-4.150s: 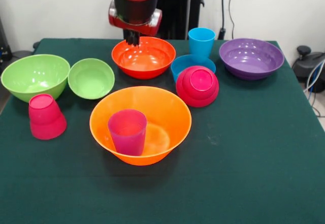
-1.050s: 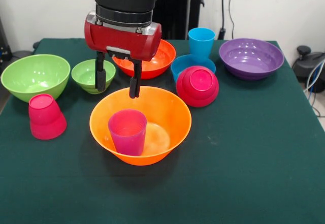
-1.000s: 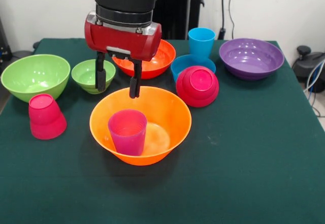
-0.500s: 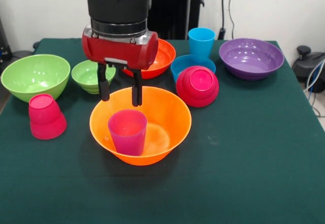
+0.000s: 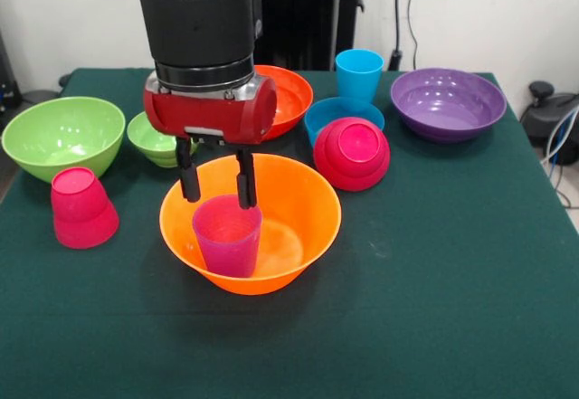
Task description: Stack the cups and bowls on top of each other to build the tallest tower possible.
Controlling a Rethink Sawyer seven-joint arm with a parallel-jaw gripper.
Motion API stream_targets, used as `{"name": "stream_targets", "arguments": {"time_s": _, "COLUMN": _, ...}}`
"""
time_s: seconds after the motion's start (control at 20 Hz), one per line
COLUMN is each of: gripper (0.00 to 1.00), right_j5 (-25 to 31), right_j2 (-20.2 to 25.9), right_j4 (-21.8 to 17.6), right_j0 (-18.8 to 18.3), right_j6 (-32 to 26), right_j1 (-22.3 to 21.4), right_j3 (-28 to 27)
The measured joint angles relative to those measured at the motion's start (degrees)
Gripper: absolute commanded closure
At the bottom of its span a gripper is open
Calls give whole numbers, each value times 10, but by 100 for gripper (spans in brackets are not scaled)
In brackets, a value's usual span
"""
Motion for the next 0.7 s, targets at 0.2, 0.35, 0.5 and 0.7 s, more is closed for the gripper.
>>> {"name": "stream_targets", "arguments": {"time_s": 0.2, "gripper": 0, "right_j5": 0, "right_j2": 9, "right_j4": -1, "right_j0": -5, "right_j6": 0, "right_j1": 9, "right_j3": 0}}
{"name": "stream_targets", "arguments": {"time_s": 0.35, "gripper": 0, "right_j5": 0, "right_j2": 13, "right_j4": -1, "right_j0": -6, "right_j6": 0, "right_j1": 14, "right_j3": 1}}
{"name": "stream_targets", "arguments": {"time_s": 0.5, "gripper": 0, "right_j5": 0, "right_j2": 16, "right_j4": -2, "right_j0": -5, "right_j6": 0, "right_j1": 19, "right_j3": 1}}
{"name": "stream_targets", "arguments": {"time_s": 0.7, "gripper": 0, "right_j5": 0, "right_j2": 17, "right_j4": -4, "right_j0": -4, "right_j6": 0, "right_j1": 27, "right_j3": 0}}
